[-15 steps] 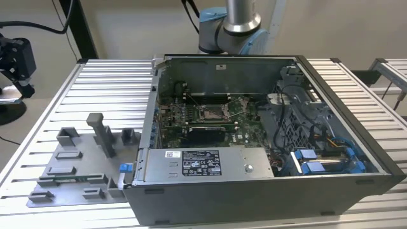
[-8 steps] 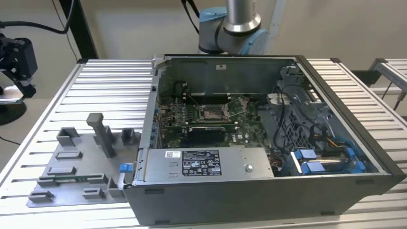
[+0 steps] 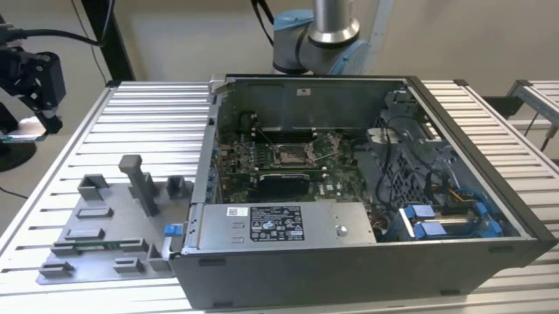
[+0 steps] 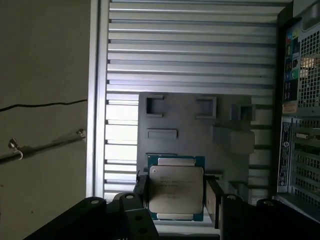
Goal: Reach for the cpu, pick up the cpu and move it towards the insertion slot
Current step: 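Pick up the cpu and move it towards the insertion slot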
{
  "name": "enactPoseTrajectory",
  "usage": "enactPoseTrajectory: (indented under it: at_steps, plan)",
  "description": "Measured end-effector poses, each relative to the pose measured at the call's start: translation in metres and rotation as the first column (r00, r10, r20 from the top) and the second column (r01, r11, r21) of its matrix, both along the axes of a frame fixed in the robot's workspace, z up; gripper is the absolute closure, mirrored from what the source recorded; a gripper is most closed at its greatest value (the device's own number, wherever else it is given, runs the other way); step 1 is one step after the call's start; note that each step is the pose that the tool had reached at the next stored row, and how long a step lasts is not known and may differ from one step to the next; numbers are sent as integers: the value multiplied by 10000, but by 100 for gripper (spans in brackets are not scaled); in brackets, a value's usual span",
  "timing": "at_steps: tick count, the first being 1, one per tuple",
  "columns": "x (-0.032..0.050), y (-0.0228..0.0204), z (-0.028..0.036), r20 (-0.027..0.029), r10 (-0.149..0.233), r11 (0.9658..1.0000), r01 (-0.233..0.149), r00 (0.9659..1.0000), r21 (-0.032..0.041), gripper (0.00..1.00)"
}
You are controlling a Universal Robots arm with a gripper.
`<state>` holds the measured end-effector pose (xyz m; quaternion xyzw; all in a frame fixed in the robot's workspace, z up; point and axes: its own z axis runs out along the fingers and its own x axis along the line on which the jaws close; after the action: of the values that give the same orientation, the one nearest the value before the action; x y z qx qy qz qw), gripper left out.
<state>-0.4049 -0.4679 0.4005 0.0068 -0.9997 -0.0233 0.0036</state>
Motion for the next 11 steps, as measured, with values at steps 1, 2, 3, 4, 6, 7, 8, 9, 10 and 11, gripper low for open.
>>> enactPoseTrajectory:
  at_steps: [1,2,3,4,6,7,8,9,10,11]
  plan:
    - [26,0,0,-3,0,10000,0,10000,0,100]
    - [52,0,0,-5,0,10000,0,10000,0,100]
    - [80,0,0,-8,0,10000,0,10000,0,100]
    - [113,0,0,-11,1,10000,-1,10000,0,100]
    - [169,0,0,-16,1,10000,-1,10000,0,100]
    - [196,0,0,-18,1,10000,-1,10000,0,100]
    - [226,0,0,-20,0,10000,0,10000,0,100]
    - [253,0,1,-23,1,10000,-1,10000,0,100]
    - [281,0,0,-25,1,10000,-1,10000,0,100]
    - [310,0,0,-26,0,10000,0,10000,0,100]
